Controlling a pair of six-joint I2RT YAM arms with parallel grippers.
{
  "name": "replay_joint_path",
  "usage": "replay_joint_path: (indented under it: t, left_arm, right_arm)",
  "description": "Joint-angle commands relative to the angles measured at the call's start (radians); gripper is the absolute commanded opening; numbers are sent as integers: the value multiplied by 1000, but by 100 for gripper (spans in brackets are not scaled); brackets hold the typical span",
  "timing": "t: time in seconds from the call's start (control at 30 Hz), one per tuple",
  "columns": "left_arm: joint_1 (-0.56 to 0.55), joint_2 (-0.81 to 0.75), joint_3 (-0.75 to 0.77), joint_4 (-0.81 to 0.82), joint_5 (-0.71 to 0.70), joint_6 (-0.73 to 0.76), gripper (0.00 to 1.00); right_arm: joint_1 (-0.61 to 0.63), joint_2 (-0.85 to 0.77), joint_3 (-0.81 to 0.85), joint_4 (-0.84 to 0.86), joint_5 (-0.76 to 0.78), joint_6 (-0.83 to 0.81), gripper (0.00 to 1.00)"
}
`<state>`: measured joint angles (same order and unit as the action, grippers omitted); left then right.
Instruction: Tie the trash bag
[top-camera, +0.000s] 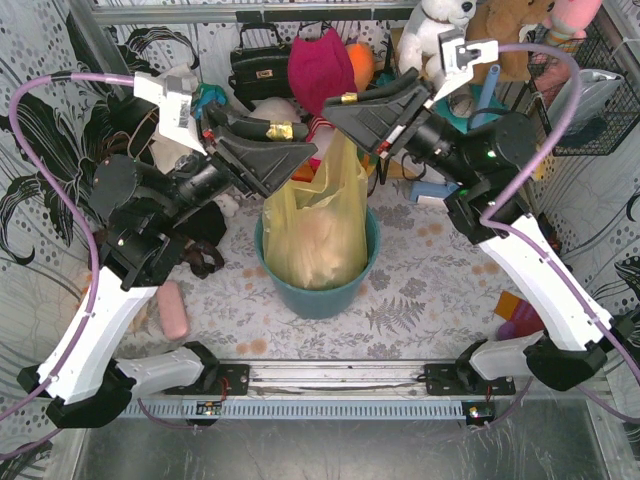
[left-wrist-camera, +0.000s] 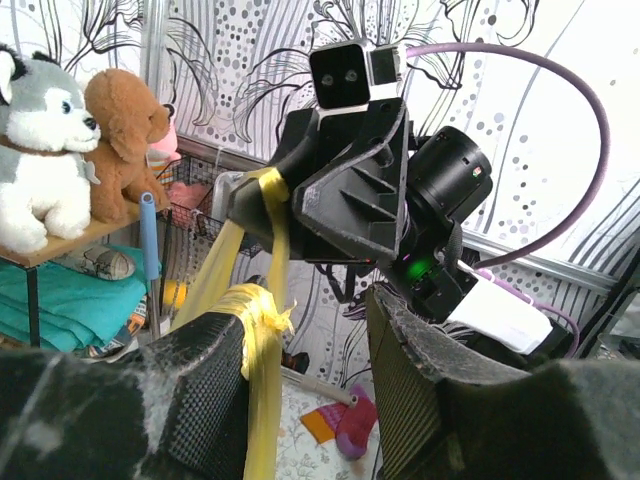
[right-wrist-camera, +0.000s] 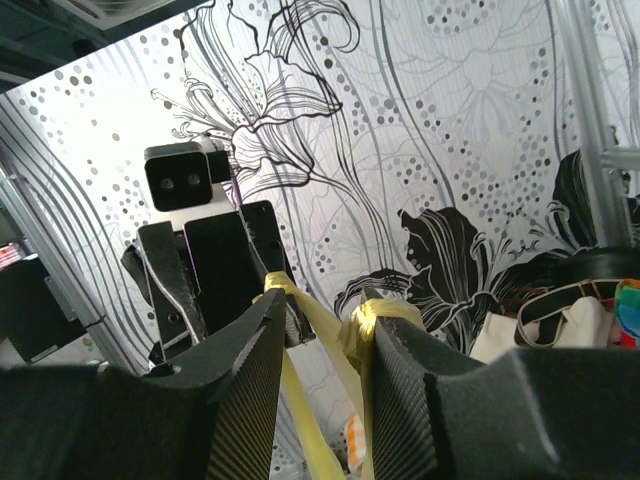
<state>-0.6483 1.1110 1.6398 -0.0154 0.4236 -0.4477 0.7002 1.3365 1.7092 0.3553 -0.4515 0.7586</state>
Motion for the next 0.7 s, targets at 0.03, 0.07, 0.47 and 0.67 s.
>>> replay_joint_path:
  t: [0.03, 0.07, 0.47, 0.67]
  left_arm:
    - [-2, -36, -111, 105, 9, -19, 53]
    - [-2, -47, -156, 112, -2, -25, 53]
    - [-2, 15, -63, 43, -32, 26, 53]
    - [-2, 69, 93, -8, -30, 67, 53]
  right_arm:
    - [4, -86, -151, 10, 92, -58, 36]
    - [4, -99, -204, 26, 110, -46, 36]
    - [4, -46, -98, -38, 153, -95, 34]
    - [4, 7, 144, -149, 153, -173, 33]
